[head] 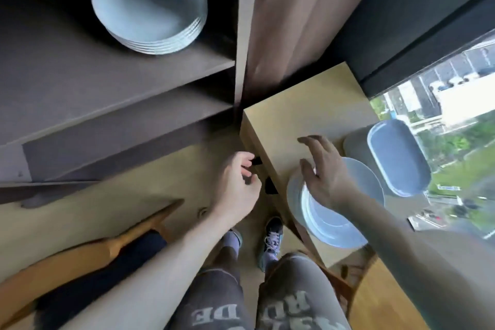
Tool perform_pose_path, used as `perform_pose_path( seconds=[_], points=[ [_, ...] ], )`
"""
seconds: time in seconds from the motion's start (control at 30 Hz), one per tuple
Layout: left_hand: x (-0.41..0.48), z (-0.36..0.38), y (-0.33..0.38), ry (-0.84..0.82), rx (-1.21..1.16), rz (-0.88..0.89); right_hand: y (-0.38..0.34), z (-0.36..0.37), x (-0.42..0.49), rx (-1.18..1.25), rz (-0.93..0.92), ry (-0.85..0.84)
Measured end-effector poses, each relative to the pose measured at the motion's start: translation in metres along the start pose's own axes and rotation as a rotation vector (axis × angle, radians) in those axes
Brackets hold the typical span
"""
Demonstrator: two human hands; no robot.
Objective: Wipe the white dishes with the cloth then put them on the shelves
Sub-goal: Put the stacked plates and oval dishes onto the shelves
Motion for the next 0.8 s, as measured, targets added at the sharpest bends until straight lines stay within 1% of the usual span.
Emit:
perform_pose_path(
  seconds=[0.1, 0.2, 0.3, 0.37, 0.4, 0.47, 0.53, 0.6, 0.73, 0.8],
  points=[
    [-0.026, 0.058, 0.002, -0.146, 0.022, 0.005, 0.065, -0.016, -0.05, -0.041, 0.121, 0.036],
    [-0.04, 0.099, 0.004, -0.258, 0.088, 0.028, 0.115, -0.021, -0.085, -0.055, 0.178, 0.077],
    [-0.047, 0.125, 0.004, -0.278, 0.13, -0.036, 0.15, -0.015, -0.111, -0.061, 0.266, 0.106],
    [-0.047, 0.136, 0.003, -0.253, 0.134, -0.12, 0.169, -0.007, -0.123, -0.046, 0.406, 0.126],
    [-0.045, 0.14, 0.003, -0.244, 0.126, -0.176, 0.177, -0.003, -0.127, -0.001, 0.486, 0.139],
    [-0.042, 0.147, 0.003, -0.23, 0.1, -0.283, 0.19, 0.008, -0.132, 0.173, 0.636, 0.148],
    [-0.043, 0.151, 0.003, -0.214, 0.065, -0.357, 0.196, 0.02, -0.134, 0.408, 0.746, 0.136],
    [-0.042, 0.154, 0.004, -0.189, 0.021, -0.416, 0.196, 0.028, -0.134, 0.58, 0.827, 0.136],
    [-0.034, 0.16, 0.009, -0.148, -0.107, -0.553, 0.197, 0.031, -0.129, 0.698, 0.913, 0.193],
    [-0.032, 0.162, 0.009, -0.139, -0.12, -0.573, 0.197, 0.032, -0.126, 0.714, 0.932, 0.226]
  ],
)
Point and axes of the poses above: each hand's wrist, its own x-axis towards the middle knuckle, its own z-axis out of the palm, y = z × x, the point moved 4 cm from there along x, towards the middle knuckle, and after that the axes turned 3 degrees about y, right-handed, at the moved point
